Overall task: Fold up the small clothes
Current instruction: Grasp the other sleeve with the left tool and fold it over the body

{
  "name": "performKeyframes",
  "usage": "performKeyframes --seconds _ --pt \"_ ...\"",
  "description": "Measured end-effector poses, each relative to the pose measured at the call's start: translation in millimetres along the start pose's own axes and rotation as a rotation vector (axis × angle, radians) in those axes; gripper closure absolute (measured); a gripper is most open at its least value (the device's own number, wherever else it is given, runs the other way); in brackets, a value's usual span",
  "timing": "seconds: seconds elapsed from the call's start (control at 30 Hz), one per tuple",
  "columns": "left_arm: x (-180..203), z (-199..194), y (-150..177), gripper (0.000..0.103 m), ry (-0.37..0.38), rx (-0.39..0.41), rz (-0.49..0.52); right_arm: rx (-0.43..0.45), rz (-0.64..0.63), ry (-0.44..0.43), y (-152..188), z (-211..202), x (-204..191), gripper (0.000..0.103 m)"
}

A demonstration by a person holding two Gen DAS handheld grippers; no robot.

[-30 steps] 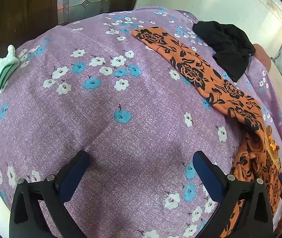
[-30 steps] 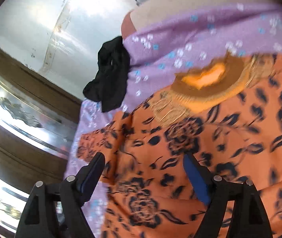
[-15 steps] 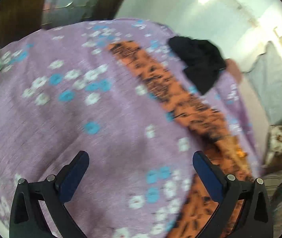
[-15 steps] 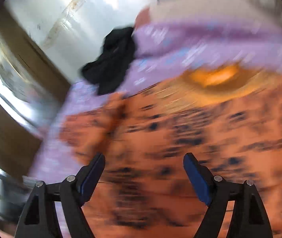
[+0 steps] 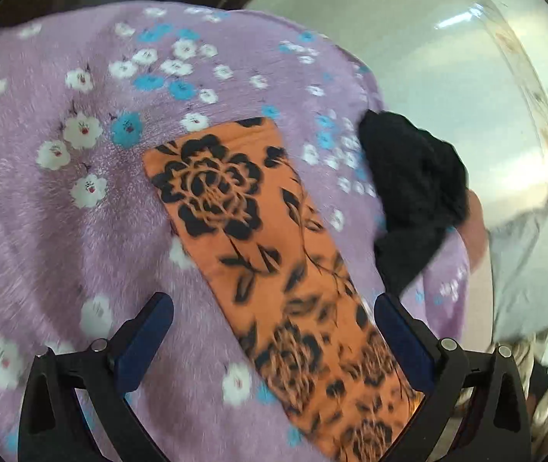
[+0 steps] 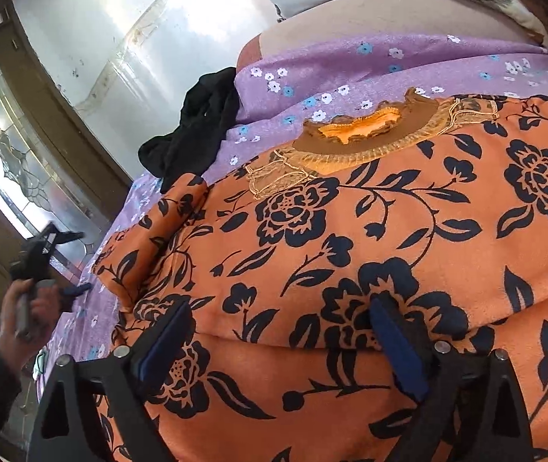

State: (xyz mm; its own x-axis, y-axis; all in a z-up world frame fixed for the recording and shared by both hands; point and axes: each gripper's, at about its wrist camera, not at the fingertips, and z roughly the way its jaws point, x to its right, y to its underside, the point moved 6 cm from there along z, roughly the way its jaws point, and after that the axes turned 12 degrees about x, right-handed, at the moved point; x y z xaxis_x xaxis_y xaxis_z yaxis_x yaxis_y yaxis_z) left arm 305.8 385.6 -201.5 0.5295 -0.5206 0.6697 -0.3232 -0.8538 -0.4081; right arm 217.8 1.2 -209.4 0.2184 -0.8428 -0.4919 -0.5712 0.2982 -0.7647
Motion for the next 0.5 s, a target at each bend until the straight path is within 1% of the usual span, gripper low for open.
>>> performKeyframes --seconds 0.1,0.13,0.17,0.2,0.23,0.27,0.3,0.33,0.37,0.43,0.5 --pt "4 6 -5 0.0 -0.013 0.021 0.015 0.006 0.007 -0.011 -3 -10 6 0.006" --pt "5 7 -6 0.002 -0.028 0.023 0.019 0.008 0.007 -0.013 -2 -10 6 0.006" --pt "4 9 -7 0.007 -0.048 0.027 0.029 0.009 0.005 -0.013 -2 -9 5 0.006" --pt "3 12 -10 0.031 -0.089 0.032 0.054 0.009 0.004 -0.013 -2 -9 5 0.006" --pt "1 14 -11 0.075 -0.148 0.029 0.087 0.01 0.005 -0.015 -2 -9 5 0.006" --pt "-7 18 -14 0.097 -0.198 0.017 0.09 0.011 0.007 -0.016 -2 -9 5 0.006" --pt "-14 19 -17 0.097 -0.195 0.003 0.05 0.012 0.008 -0.017 -2 -9 5 0.006" --pt "-19 18 -19 0.097 -0.172 -0.004 0.01 0.012 0.008 -0.017 -2 -9 5 0.006" --pt "-18 17 -20 0.098 -0.169 -0.005 0.012 0.011 0.007 -0.017 -2 -9 5 0.006" --pt "-1 6 -22 0.098 -0.197 0.03 0.107 0.01 0.006 -0.016 -2 -8 5 0.005" --pt "32 -16 -20 0.098 -0.179 0.104 0.236 0.011 0.008 -0.017 -2 -9 5 0.005"
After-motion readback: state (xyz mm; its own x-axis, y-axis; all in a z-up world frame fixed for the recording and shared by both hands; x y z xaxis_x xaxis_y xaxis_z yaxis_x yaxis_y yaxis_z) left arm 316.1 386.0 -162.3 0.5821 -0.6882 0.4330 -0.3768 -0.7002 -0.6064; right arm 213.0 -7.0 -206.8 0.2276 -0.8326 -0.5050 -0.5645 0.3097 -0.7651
